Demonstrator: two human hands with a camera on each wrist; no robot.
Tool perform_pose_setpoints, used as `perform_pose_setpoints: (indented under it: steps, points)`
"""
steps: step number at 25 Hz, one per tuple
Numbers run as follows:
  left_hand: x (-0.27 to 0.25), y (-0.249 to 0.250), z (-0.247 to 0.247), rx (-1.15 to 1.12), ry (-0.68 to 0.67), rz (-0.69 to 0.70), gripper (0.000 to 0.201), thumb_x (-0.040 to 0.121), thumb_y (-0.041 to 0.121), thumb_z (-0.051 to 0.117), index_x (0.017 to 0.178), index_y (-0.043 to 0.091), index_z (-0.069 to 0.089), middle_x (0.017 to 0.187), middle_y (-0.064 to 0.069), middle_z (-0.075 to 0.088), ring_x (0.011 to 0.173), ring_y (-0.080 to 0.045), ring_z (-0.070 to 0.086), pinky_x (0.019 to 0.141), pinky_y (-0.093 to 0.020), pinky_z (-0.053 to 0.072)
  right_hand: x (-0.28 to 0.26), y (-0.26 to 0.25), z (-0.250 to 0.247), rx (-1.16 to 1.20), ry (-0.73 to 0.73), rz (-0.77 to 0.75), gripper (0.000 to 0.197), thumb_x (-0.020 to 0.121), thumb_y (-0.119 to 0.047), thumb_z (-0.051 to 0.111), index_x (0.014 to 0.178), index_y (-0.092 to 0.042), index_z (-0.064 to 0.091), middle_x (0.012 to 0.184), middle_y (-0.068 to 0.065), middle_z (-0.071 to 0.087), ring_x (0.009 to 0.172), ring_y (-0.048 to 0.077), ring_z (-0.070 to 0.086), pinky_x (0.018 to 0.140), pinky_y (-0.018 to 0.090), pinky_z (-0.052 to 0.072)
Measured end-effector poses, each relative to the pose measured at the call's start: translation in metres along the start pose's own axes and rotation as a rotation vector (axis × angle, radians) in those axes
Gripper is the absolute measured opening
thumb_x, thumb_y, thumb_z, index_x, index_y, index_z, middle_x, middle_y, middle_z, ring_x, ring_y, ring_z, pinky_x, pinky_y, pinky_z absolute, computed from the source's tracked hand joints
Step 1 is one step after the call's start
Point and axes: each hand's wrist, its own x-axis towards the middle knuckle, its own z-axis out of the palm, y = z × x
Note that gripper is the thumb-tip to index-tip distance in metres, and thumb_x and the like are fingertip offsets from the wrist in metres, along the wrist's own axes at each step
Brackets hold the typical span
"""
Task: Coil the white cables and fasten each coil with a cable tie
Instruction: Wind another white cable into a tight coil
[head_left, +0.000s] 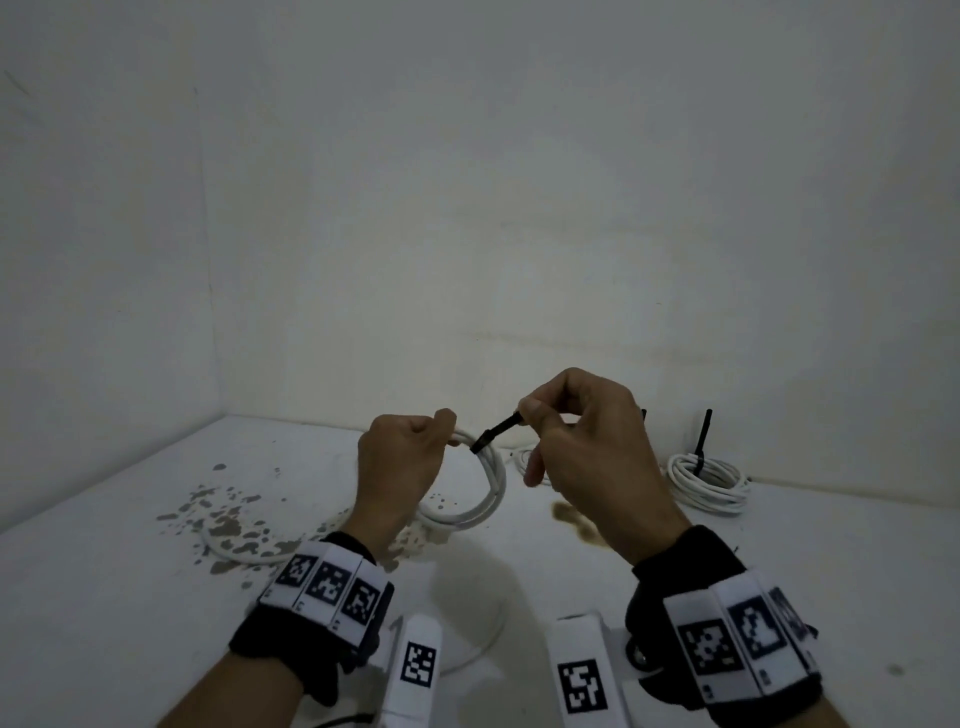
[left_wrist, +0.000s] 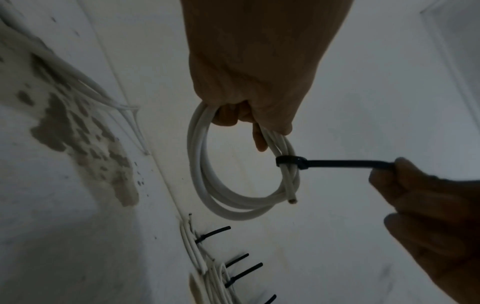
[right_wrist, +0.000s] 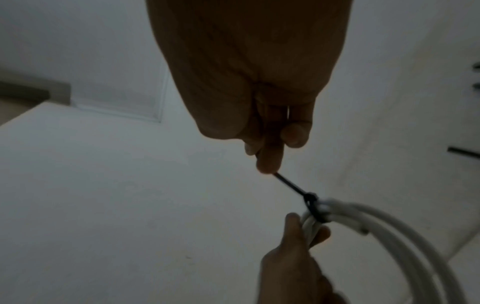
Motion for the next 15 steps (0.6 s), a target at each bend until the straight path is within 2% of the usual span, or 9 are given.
perform_pose_setpoints:
  steps: [2,6,8,9,11,13,15]
  points:
    - [-0.003,-0.001,0.004,0.043,0.024,0.043,0.048,0.084,0.039,0.058,0.051,0.004,0.056,0.047,-0.014,0.04,0.042,-0.01,0.03,0.045,-0.03,0.031,-0.005,-0.003,0.01,-0.009,-0.04,-0.003,0.018,0.094,-0.011,0.065,0.075,-0.013,0.064,0.081,-0.002,0.07,0.042,0.003,0.054,0.044,0.02,0.04]
    - [-0.011,0.0,0.008,0.063,0.029,0.13,0.051,0.077,0.046,0.049,0.05,0.004,0.053,0.043,-0.012,0.037,0.04,-0.014,0.029,0.043,-0.023,0.025,-0.016,-0.009,0.022,0.036,-0.142,0.038,0.019,0.095,-0.009,0.063,0.076,-0.011,0.065,0.08,0.0,0.072,0.038,-0.001,0.048,0.04,0.017,0.037]
    - [-0.013,0.005,0.008,0.058,0.04,0.175,0.05,0.077,0.045,0.05,0.048,0.005,0.048,0.043,-0.008,0.03,0.042,-0.013,0.025,0.043,-0.025,0.023,-0.01,-0.011,0.014,0.102,-0.049,0.066,0.017,0.095,-0.011,0.063,0.078,-0.009,0.066,0.079,0.001,0.072,0.036,0.0,0.046,0.037,0.017,0.038]
    - [-0.015,0.007,0.01,0.052,0.039,0.192,0.049,0.077,0.046,0.05,0.05,0.005,0.051,0.045,-0.011,0.031,0.044,-0.011,0.025,0.045,-0.031,0.027,-0.004,-0.011,0.006,0.145,0.022,0.073,0.017,0.095,-0.011,0.063,0.078,-0.007,0.066,0.078,0.003,0.072,0.036,0.002,0.046,0.038,0.019,0.038]
    - [-0.019,0.011,0.014,0.017,0.017,0.209,0.05,0.075,0.049,0.048,0.055,0.006,0.064,0.045,-0.014,0.04,0.044,-0.015,0.031,0.046,-0.036,0.035,0.005,-0.01,-0.011,0.211,0.121,0.064,0.019,0.094,-0.009,0.064,0.076,-0.005,0.066,0.079,0.01,0.072,0.036,0.007,0.045,0.042,0.024,0.039]
    - [-0.023,0.014,0.017,-0.022,-0.014,0.199,0.043,0.076,0.045,0.05,0.058,0.013,0.073,0.04,-0.005,0.048,0.039,-0.02,0.043,0.048,-0.037,0.043,0.008,-0.007,-0.019,0.201,0.146,0.057,0.021,0.094,-0.009,0.064,0.073,-0.006,0.065,0.082,0.011,0.073,0.037,0.008,0.045,0.044,0.027,0.041]
    - [-0.024,0.014,0.019,-0.017,-0.044,0.184,0.038,0.079,0.04,0.053,0.06,0.016,0.075,0.037,0.003,0.049,0.04,-0.02,0.049,0.049,-0.037,0.046,0.007,-0.001,-0.018,0.129,0.153,0.042,0.022,0.093,-0.011,0.065,0.071,-0.011,0.065,0.082,0.005,0.075,0.041,0.003,0.048,0.05,0.025,0.042]
